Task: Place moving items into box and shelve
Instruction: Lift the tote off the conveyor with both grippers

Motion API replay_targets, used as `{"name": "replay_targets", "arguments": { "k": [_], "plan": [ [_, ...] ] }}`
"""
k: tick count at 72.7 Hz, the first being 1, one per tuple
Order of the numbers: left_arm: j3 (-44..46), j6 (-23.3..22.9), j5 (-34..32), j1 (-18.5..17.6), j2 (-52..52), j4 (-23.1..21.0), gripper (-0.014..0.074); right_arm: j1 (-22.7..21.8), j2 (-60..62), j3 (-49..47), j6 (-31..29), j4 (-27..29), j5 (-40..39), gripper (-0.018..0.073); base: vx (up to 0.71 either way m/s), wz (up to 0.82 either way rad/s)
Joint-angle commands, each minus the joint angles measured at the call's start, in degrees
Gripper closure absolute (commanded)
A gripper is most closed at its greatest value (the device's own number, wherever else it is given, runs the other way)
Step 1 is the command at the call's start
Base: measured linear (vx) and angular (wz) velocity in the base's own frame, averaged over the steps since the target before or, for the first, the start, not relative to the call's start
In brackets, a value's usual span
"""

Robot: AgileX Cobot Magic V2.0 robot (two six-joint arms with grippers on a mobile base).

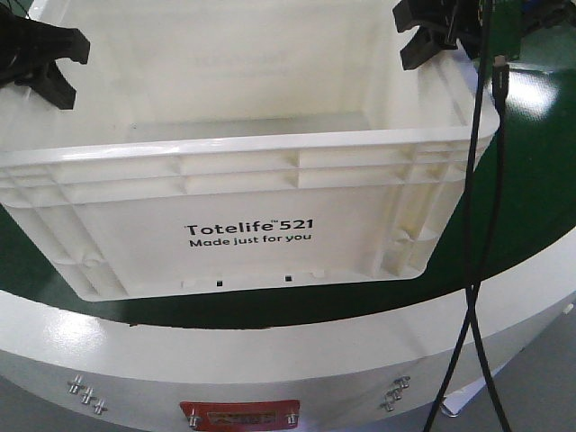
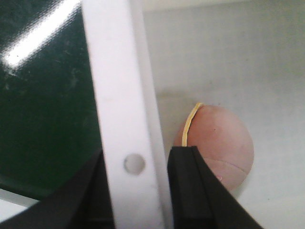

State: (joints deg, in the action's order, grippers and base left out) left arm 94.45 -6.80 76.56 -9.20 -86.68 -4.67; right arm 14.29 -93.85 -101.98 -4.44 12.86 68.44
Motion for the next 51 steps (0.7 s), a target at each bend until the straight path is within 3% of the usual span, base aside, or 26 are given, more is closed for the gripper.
{"name": "replay_targets", "arguments": {
  "k": [1, 51],
  "plan": [
    [2.2, 1.0, -6.4, -1.0, 3.2, -8.9, 0.06, 0.9, 3.5, -2.3, -1.7, 10.2, -5.2, 0.0564, 0.0, 0.0],
    [2.2, 1.0, -7.7, -1.0, 3.2, -8.9, 0.06, 0.9, 3.5, -2.3, -1.7, 10.3, -4.4, 0.0564, 0.0, 0.0]
  ]
}}
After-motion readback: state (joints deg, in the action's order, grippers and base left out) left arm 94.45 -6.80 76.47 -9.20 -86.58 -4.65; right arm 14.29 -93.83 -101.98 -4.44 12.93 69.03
